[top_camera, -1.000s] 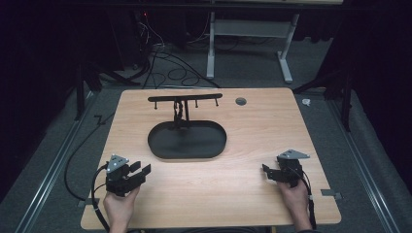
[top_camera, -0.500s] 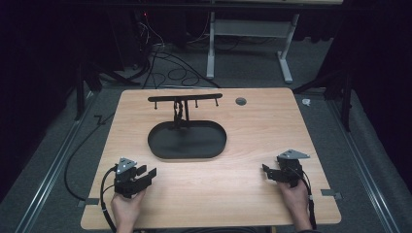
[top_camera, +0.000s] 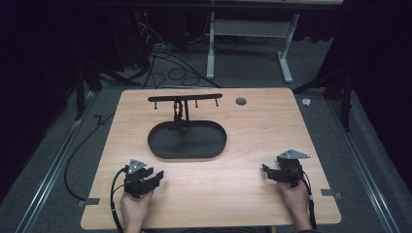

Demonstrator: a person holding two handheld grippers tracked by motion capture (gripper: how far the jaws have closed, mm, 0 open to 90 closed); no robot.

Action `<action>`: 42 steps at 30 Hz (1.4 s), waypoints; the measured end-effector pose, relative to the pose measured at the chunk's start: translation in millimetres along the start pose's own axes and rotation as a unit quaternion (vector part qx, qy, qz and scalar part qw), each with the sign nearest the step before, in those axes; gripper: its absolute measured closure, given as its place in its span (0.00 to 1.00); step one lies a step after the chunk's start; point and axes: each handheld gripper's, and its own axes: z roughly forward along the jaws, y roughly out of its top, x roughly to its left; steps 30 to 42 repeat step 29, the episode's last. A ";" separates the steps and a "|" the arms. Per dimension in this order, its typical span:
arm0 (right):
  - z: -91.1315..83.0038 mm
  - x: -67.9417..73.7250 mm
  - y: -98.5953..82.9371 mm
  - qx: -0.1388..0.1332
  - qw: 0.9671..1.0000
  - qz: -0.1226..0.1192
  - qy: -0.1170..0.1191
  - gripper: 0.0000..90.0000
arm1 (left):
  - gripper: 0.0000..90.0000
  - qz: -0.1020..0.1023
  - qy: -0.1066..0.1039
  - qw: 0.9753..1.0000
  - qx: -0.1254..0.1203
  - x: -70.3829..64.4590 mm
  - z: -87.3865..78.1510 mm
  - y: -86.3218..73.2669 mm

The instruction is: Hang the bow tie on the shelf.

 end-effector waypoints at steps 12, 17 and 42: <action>0.0 0.0 0.0 0.000 1.000 0.000 0.000 0.33 | 0.53 0.036 0.032 0.999 0.015 -8.4 16.5 -2.1; -0.1 0.1 0.0 0.001 1.000 0.000 0.000 0.33 | 0.50 0.049 0.043 0.998 0.011 -10.1 20.0 -3.2; 0.0 0.2 0.0 0.000 1.000 -0.001 0.000 0.33 | 0.40 0.065 0.056 0.996 0.000 -14.5 24.5 -5.9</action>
